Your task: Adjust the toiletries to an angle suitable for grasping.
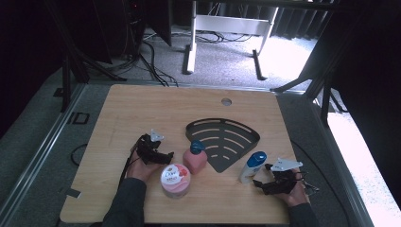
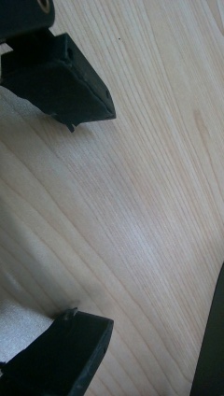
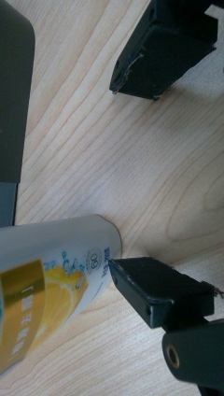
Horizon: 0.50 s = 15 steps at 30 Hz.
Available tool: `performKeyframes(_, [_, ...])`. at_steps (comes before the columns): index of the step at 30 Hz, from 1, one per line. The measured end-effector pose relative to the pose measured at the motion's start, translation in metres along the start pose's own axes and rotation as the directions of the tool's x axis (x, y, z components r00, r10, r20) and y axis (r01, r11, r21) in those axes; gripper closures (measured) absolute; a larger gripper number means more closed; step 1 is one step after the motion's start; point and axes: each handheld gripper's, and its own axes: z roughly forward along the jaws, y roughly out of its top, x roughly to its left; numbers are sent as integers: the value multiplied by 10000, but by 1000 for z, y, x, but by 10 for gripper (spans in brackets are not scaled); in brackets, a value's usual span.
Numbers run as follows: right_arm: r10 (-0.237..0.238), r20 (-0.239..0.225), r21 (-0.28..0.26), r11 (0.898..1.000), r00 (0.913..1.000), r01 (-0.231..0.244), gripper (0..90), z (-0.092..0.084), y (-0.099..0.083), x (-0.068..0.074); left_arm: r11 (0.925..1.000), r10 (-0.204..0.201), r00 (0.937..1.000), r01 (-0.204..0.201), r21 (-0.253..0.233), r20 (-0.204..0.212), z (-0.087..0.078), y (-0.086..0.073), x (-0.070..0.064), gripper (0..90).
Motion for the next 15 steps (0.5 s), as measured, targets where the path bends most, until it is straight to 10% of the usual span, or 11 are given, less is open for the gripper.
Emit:
performKeyframes(7, [1, 0, 2, 10000, 10000, -1, 126, 0, 0, 0, 10000, -33, 10000, 32, -75, -16, 0, 0, -1, 83])
performKeyframes(8, [-2, 0, 1, 10000, 10000, 2, 125, 0, 0, 0, 10000, 16, 10000, -15, -56, 35, -5, 1, -1, 225])
performKeyframes(15, [-28, -30, 8, 10000, 10000, 28, 125, 0, 0, 0, 9992, 399, 9991, -399, -15, 121, -10, 2, -4, 487])
